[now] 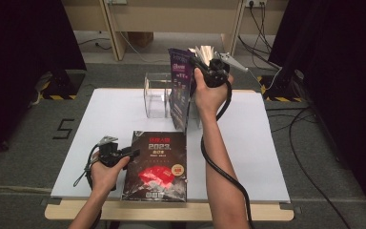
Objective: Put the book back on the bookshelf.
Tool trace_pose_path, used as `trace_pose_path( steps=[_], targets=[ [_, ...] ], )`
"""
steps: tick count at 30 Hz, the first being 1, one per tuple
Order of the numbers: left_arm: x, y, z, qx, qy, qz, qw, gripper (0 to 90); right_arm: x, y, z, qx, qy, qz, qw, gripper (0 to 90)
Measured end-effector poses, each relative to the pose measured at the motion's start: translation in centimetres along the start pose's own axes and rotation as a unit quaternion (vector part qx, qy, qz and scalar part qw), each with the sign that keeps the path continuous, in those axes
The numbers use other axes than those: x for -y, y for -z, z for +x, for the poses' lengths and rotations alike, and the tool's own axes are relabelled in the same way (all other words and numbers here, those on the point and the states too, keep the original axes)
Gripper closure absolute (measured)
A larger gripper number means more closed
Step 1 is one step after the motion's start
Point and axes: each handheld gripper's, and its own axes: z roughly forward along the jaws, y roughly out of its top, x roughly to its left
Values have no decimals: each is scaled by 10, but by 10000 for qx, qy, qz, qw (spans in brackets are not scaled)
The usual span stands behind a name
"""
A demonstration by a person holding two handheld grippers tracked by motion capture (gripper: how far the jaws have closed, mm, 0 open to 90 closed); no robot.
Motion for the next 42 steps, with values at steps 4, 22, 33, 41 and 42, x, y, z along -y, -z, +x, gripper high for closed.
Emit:
trace_pose_path(
  steps=[4, 22, 33, 41, 42],
  targets=[
    [0, -1, 0, -9, 4, -28, 10000, 525, 1, -3, 0, -6, -20, 8, 10000, 850],
    [1, -1, 1, -12, 10, 4, 10000, 524, -3, -15, -2, 71, 43, 12, 10000, 850],
    [1, -2, 3, -27, 13, 24, 10000, 524, -5, -23, 0, 104, 72, 59, 9999, 850],
    [2, -2, 4, -14, 28, 29, 10000, 524, -7, -27, 0, 137, 67, 51, 9999, 850],
    [2, -2, 4, -14, 44, 25, 10000, 524, -7, -28, 0, 138, 90, 47, 9999, 850]
  ],
)
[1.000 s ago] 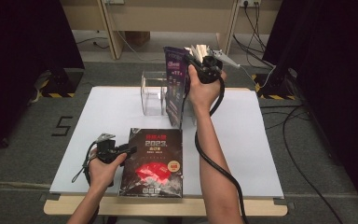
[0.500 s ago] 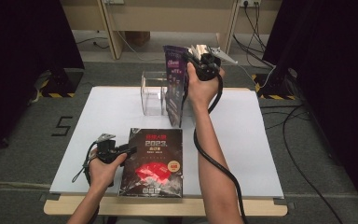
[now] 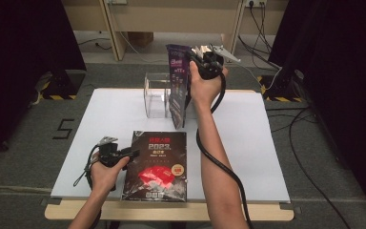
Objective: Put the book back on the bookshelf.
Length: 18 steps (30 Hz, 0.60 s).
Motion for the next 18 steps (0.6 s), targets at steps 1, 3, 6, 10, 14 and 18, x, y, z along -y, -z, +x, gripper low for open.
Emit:
trace_pose_path(
  steps=[1, 3, 6, 10, 14, 18],
  targets=[
    [0, 0, 0, -1, 8, -6, 10000, 524, 0, 0, 0, 9, 13, 3, 10000, 849],
    [0, 0, 0, -2, 14, -7, 10000, 524, -1, -2, 0, 28, 49, -5, 10000, 850],
    [0, 0, 1, -1, 21, -3, 10000, 524, -1, -4, 0, 46, 42, 4, 10000, 850],
    [0, 0, 1, -1, 23, -4, 10000, 524, 0, -7, -1, 63, 49, 5, 10000, 850],
    [0, 0, 0, 1, 15, 11, 10000, 524, 2, -10, -2, 106, 2, 36, 9999, 850],
    [0, 0, 1, 0, 21, 9, 10000, 524, 2, -14, -4, 143, 66, 29, 9999, 850]
  ],
)
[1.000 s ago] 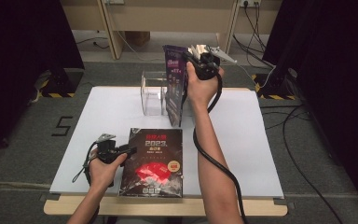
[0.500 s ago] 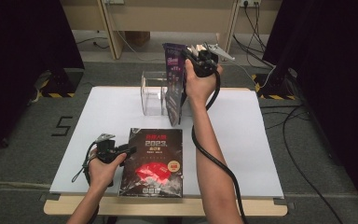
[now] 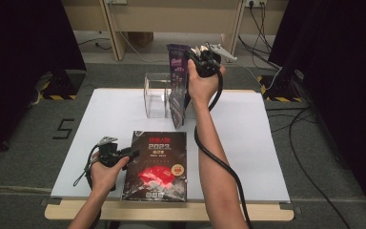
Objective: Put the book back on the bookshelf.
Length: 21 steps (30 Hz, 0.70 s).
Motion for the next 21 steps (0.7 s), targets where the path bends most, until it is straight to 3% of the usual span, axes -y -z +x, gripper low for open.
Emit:
trace_pose_path(
  steps=[21],
  targets=[
    [0, 0, 1, 14, 26, -14, 10000, 524, 0, -11, -1, 78, 8, 14, 10000, 849]
  ],
)
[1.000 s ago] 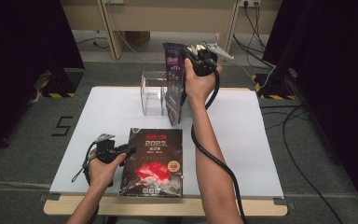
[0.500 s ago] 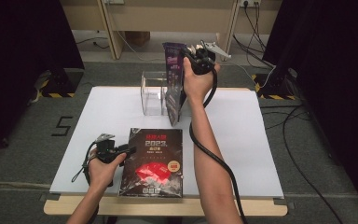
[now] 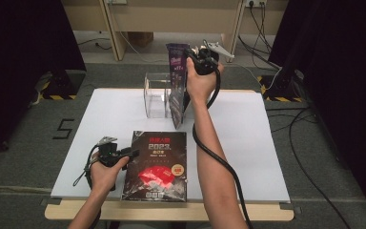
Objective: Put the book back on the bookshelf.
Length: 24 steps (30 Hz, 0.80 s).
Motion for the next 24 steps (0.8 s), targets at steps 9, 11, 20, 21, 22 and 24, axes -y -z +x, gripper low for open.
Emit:
trace_pose_path(
  steps=[9, 11, 20, 21, 22, 24],
  targets=[
    [0, 0, 1, 14, -16, -11, 10000, 524, 5, -8, -1, 101, 58, -10, 9999, 849],
    [-1, 1, 1, 25, -20, -2, 10000, 524, 6, -9, 0, 117, 43, 16, 9999, 849],
    [-1, 0, 1, 15, 3, 0, 10000, 523, 8, -14, 1, 171, 187, 20, 9997, 848],
    [-1, 0, 1, 16, 1, -1, 10000, 524, 10, -14, 2, 168, 199, 34, 9997, 848],
    [-1, 1, 1, 16, 3, -2, 10000, 523, 11, -15, 2, 165, 208, 43, 9996, 848],
    [-1, 1, 1, 9, 12, -9, 10000, 523, 14, -15, 2, 173, 218, 70, 9996, 848]
  ],
)
